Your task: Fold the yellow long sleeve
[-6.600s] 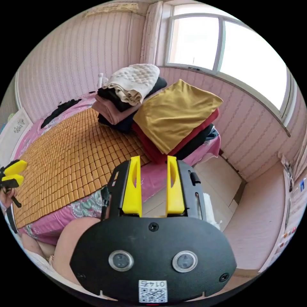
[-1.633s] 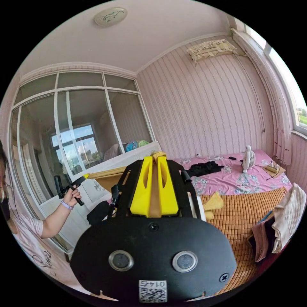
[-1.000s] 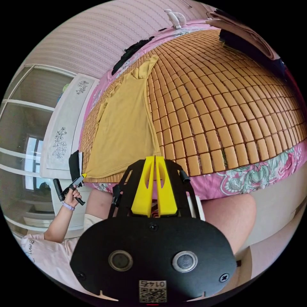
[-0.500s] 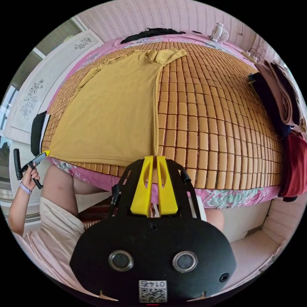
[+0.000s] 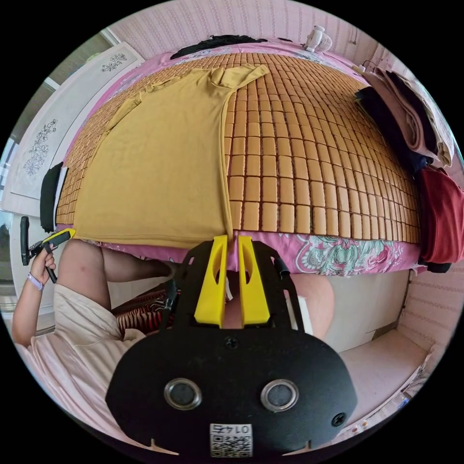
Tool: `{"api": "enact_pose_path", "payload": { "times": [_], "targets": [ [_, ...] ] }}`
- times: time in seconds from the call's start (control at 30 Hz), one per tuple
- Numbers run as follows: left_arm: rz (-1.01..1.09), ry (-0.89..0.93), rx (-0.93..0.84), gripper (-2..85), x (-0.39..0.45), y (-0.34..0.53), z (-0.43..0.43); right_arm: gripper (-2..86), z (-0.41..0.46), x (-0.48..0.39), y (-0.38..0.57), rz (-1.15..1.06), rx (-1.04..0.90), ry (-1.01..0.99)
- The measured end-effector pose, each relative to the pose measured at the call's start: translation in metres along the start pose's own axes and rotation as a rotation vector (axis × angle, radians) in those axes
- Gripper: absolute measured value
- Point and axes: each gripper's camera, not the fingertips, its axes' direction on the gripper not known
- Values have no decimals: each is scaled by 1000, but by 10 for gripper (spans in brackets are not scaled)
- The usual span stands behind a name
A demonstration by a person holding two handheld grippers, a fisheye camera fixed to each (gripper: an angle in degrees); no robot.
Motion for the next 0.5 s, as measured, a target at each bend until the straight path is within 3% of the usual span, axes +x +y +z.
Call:
{"api": "enact_pose_path", "payload": {
  "times": [0.17,0.5],
  "targets": [
    [-39,36,-106,-10,-12,-2,20,51,-2,13,20,37,-8,-19],
    [-87,30,60,-10,-24,42,-3,65,-22,25,69,84,72,8]
  ]
}}
